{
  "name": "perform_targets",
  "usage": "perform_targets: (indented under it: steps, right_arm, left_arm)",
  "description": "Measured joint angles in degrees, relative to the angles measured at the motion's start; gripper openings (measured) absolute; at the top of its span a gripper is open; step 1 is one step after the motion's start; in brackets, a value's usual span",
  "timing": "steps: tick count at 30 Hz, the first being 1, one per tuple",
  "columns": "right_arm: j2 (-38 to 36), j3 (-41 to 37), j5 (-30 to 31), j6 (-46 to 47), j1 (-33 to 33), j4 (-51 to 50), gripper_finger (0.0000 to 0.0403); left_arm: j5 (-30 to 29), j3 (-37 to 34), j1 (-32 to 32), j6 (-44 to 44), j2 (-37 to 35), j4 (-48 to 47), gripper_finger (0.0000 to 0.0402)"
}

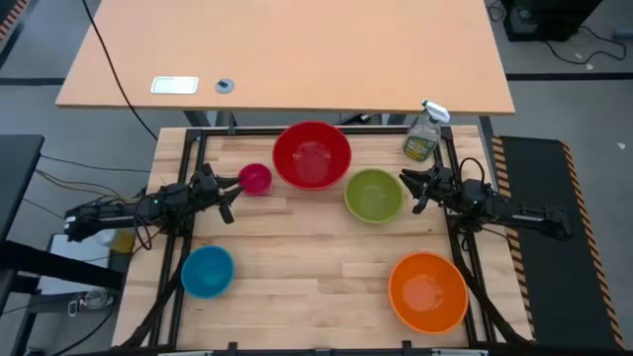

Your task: Nest bowls inside each other

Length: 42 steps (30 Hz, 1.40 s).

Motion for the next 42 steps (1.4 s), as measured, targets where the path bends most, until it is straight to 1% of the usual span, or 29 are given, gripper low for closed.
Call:
perform_targets:
  steps: [12,15,16,17,20,22,24,27,31,35,38,42]
  right_arm:
    - [0.0,0.0,0.0,0.0,0.0,0.0,0.0103]
    - [0.0,0.0,0.0,0.0,0.0,0.2,0.0103]
    - [0.0,0.0,0.7,-0.3,0.0,0.9,0.0103]
    - [0.0,0.0,2.6,-0.6,0.0,2.7,0.0103]
    - [0.0,0.0,8.7,2.3,-0.2,11.6,0.0103]
    - [0.0,0.0,11.7,3.9,-0.3,18.8,0.0103]
    - [0.0,0.0,13.3,7.8,-0.4,24.6,0.0103]
    - [0.0,0.0,13.8,12.9,-0.4,30.2,0.0103]
    - [0.0,0.0,13.7,15.1,-0.4,32.5,0.0103]
    - [0.0,0.0,13.9,17.2,-0.4,33.1,0.0103]
    - [0.0,0.0,16.2,20.3,-0.4,33.5,0.0103]
    - [0.0,0.0,18.3,24.7,-0.4,33.5,0.0103]
  left_arm:
    - [0.0,0.0,0.0,0.0,0.0,0.0,0.0114]
    - [0.0,-0.1,0.0,2.4,0.0,0.9,0.0114]
    - [0.0,-0.3,0.0,2.6,0.0,1.9,0.0114]
    - [0.0,-0.4,0.0,1.9,0.0,3.6,0.0114]
    - [0.0,-0.3,0.0,-2.9,0.0,11.5,0.0114]
    - [-0.1,-0.2,0.0,-8.3,0.0,15.4,0.0114]
    - [-0.1,-0.2,0.0,-15.1,0.0,18.3,0.0114]
    - [-0.1,-0.2,0.0,-24.1,0.0,22.3,0.0114]
    - [-0.1,-0.2,0.0,-30.5,0.0,25.0,0.0114]
    - [0.0,-0.2,0.0,-32.3,0.0,25.6,0.0114]
    - [0.3,-0.1,0.0,-35.7,0.0,25.6,0.0114]
    - [0.4,-0.1,0.0,-36.2,0.0,25.9,0.0114]
